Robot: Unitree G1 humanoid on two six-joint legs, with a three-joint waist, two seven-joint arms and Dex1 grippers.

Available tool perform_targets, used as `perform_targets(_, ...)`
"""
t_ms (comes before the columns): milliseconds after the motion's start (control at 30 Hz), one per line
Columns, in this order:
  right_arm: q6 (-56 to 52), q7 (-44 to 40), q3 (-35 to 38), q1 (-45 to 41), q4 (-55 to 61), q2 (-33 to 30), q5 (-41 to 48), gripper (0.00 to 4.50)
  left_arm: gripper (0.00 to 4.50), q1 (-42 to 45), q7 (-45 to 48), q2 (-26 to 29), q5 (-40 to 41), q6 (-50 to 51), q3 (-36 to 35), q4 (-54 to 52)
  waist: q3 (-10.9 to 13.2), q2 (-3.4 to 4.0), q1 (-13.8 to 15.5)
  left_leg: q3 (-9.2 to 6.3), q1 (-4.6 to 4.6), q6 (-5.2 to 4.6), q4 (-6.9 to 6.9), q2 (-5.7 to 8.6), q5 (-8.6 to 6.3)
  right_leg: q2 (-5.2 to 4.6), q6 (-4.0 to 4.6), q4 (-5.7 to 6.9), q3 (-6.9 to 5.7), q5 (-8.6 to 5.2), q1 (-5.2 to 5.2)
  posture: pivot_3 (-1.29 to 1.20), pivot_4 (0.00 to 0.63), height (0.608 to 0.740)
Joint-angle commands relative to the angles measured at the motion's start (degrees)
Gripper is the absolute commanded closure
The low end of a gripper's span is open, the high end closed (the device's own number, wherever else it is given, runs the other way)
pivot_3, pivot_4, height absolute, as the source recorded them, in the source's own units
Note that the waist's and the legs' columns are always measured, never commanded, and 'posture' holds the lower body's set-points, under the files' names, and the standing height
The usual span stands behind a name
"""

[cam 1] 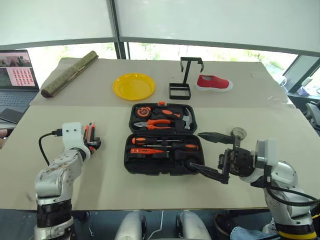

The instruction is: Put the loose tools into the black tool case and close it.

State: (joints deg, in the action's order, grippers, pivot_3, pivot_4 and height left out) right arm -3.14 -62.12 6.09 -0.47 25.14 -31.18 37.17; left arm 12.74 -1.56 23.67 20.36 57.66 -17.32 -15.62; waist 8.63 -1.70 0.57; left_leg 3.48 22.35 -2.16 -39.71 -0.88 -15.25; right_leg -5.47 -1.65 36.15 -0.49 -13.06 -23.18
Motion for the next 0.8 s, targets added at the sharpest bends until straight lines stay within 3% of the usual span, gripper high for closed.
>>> perform_targets(33, 1.0, 0.5, 1.0, -0.2, 0.6, -0.1, 0.2, 0.00, 2.22, -0.5, 1.4, -0.1, -0.8, -0.3, 0.3, 0.3, 0.0, 0.00, 0.0, 0.00, -0.01, 0.00, 0.01, 0.00, 0.00, -0.03, 0.00, 0.00, 0.00, 0.00, 0.00, 0.00, 0.150, 0.740)
perform_targets(100, 1.2, 0.5, 1.1, 0.2, 0.7, -0.2, 0.1, 0.00, 2.77, -1.1, 2.9, 0.5, -1.1, -1.9, 0.7, 0.5, 0.0, 0.01, 0.0, 0.00, -0.02, 0.01, 0.02, 0.00, 0.00, -0.07, 0.01, 0.01, 0.00, 0.00, 0.00, 0.00, 0.150, 0.740)
perform_targets(233, 1.3, 0.4, 2.4, 1.3, 1.1, -1.0, 0.3, 0.00, 2.79, -1.3, 14.9, 4.2, 1.0, -14.9, -1.0, 0.6, 0.0, 0.01, 0.1, 0.00, -0.02, 0.01, 0.04, 0.01, -0.01, -0.16, 0.02, 0.00, -0.01, 0.00, -0.02, 0.00, 0.150, 0.740)
perform_targets(333, -0.4, -0.2, 4.5, 2.7, 1.9, -3.5, 1.5, 0.00, 2.79, -2.2, 39.4, 11.0, 5.7, -31.0, -0.9, 1.2, 0.1, -0.09, 0.1, 0.01, 0.25, 0.03, 0.05, -0.01, -0.01, -0.56, 0.11, 0.02, -0.10, 0.01, -0.32, 0.00, 0.150, 0.740)
perform_targets(400, -1.0, -0.4, 5.6, 3.8, 2.1, -4.9, 2.3, 0.00, 2.79, -2.5, 52.6, 14.7, 9.8, -34.9, 0.6, 1.3, 0.0, -0.05, 0.2, 0.01, 0.76, 0.15, 0.05, 0.00, 0.08, -0.72, 0.25, 0.00, -0.20, 0.08, -0.89, 0.00, 0.150, 0.740)
perform_targets(500, -2.0, -1.1, 8.0, 6.2, 2.4, -7.4, 2.8, 0.00, 2.79, -0.4, 74.0, 24.6, 12.8, -34.5, 10.0, -0.6, 0.0, 0.02, 0.3, 0.04, 0.88, 0.08, 0.06, 0.03, 0.07, -0.78, 0.22, -0.07, -0.26, 0.09, -0.95, 0.00, 0.150, 0.740)
perform_targets(633, -2.5, -0.4, 8.3, 7.1, 2.9, -8.1, 2.7, 0.00, 2.79, 5.6, 81.9, 28.5, 3.7, -38.7, 23.9, -0.4, 0.0, 0.07, 0.2, 0.21, 0.86, -0.06, 0.05, 0.06, 0.04, -0.39, 0.21, -0.12, -0.20, 0.07, -0.90, 0.00, 0.150, 0.740)
perform_targets(800, -3.2, 1.1, 7.7, 8.1, 4.8, -7.8, 2.4, 0.00, 2.79, 14.2, 78.5, 23.9, -6.0, -38.1, 34.5, 1.1, 0.1, 0.04, 0.2, 0.20, 0.99, -0.10, -0.13, 0.01, 0.06, 0.15, -0.03, -0.14, -0.05, 0.12, -0.87, 0.00, 0.150, 0.740)
